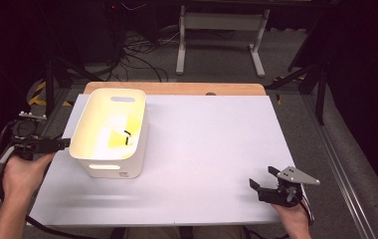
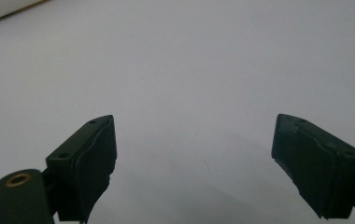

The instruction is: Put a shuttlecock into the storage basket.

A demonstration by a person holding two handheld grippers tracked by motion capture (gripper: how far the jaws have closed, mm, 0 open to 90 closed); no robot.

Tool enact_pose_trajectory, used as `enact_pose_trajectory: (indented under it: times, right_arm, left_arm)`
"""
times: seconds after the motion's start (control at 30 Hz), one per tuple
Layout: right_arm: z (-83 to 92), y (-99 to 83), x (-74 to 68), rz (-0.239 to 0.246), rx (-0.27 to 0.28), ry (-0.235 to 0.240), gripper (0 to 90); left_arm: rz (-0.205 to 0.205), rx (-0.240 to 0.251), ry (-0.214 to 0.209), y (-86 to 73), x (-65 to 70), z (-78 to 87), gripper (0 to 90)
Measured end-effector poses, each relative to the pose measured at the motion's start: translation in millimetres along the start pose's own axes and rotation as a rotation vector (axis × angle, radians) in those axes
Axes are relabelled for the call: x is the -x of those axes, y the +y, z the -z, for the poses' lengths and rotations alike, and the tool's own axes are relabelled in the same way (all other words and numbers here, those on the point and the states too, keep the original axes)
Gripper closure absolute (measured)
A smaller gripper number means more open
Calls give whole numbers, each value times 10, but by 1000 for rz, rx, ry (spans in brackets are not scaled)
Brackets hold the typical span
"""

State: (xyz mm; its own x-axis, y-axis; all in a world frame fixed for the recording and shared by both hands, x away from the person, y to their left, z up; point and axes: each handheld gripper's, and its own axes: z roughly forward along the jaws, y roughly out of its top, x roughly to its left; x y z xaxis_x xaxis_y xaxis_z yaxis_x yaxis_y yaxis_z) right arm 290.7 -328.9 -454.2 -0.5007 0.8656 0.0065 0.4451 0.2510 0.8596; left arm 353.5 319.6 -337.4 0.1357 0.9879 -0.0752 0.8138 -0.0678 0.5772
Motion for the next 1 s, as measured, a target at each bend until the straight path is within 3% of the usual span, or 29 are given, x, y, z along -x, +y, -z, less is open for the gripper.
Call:
enact_pose_trajectory:
  times: [0.7, 1.0]
  right_arm:
    - [0, 2, -2, 1, 1, -1, 148]
    - [0, 2, -3, 1, 1, -2, 148]
  left_arm:
    - [34, 3, 0, -181, -43, -69, 327]
    - [18, 9, 15, -262, 1, -79, 336]
